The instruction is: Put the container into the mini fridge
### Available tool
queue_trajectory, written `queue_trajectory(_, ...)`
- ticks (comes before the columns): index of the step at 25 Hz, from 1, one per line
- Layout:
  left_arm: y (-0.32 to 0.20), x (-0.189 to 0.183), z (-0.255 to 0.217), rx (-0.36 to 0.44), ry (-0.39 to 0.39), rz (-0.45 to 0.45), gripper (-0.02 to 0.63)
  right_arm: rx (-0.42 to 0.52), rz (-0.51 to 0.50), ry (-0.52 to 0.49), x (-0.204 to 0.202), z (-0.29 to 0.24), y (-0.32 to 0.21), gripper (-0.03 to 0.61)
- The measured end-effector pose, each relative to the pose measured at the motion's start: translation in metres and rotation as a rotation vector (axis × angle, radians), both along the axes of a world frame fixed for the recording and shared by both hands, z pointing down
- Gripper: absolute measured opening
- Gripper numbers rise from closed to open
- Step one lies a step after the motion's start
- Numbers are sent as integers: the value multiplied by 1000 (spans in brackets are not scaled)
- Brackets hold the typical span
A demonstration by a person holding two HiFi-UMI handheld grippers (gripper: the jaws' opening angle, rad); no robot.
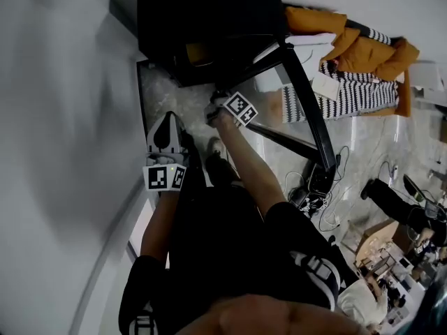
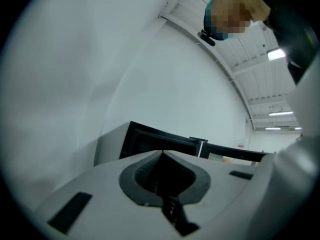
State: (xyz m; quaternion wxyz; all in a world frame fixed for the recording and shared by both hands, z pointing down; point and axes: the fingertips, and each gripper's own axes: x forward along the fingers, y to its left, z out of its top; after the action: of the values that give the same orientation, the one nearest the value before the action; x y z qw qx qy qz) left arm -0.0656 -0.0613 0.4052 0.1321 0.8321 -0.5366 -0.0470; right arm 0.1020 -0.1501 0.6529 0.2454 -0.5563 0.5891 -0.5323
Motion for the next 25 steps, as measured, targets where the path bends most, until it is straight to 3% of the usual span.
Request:
queue_trajectory(13,45,22,-52,65,-3,-2,5,39,-185,120,3,-86,63,3)
queue_trajectory(25,97,45,-75,64,-36,-11,5,168,-323,531,32,-181,124,3)
